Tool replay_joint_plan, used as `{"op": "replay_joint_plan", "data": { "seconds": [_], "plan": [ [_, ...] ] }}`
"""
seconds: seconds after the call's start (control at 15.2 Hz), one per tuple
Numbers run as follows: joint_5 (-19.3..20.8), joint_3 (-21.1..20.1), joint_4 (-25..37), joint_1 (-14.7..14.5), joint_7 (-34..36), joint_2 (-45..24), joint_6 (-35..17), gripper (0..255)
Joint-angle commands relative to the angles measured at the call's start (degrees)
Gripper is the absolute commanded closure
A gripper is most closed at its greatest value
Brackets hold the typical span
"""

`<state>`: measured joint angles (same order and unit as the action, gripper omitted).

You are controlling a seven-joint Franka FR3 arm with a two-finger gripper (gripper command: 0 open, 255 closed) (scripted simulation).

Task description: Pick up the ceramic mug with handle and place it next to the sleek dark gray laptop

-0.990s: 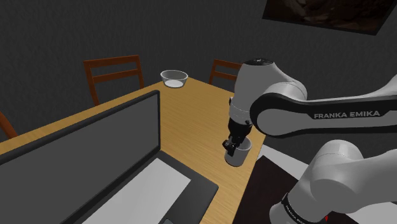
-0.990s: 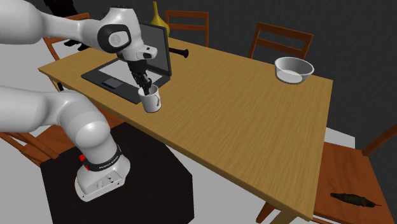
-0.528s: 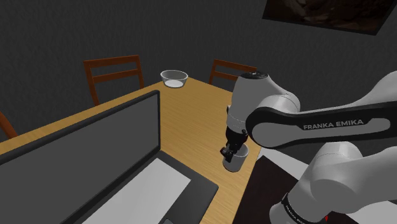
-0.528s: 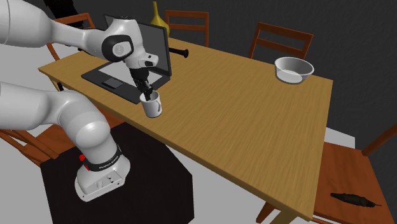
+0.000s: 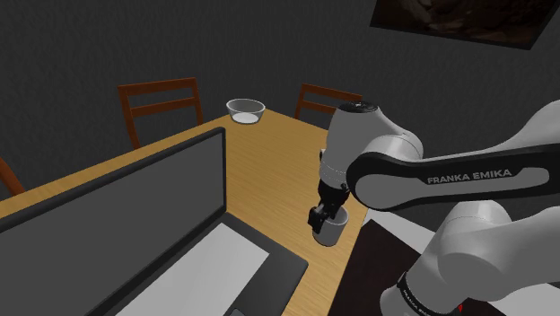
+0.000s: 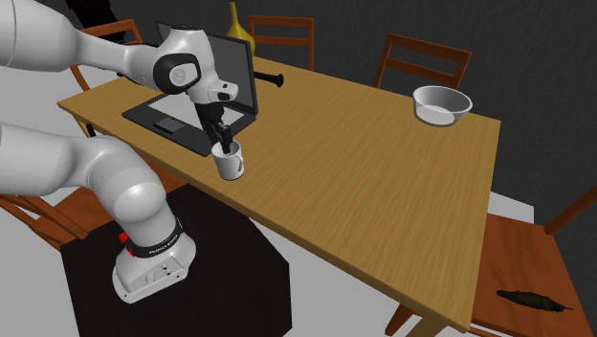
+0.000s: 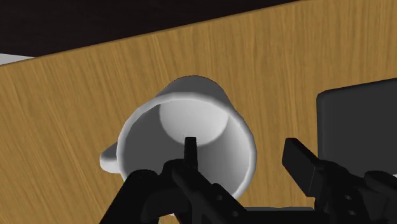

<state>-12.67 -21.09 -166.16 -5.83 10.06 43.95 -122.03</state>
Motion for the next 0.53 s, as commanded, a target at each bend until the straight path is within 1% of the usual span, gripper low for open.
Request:
{"op": "replay_joint_plan", "data": {
  "seconds": [0.0, 0.2, 0.46],
  "plan": [
    [0.0, 0.0, 0.0, 0.0, 0.0, 0.0, 0.0, 0],
    [0.0, 0.0, 0.0, 0.0, 0.0, 0.0, 0.0, 0],
    [1.33, 1.65, 5.55, 0.22, 0.02, 3.71, 9.17, 0]
  ]
}}
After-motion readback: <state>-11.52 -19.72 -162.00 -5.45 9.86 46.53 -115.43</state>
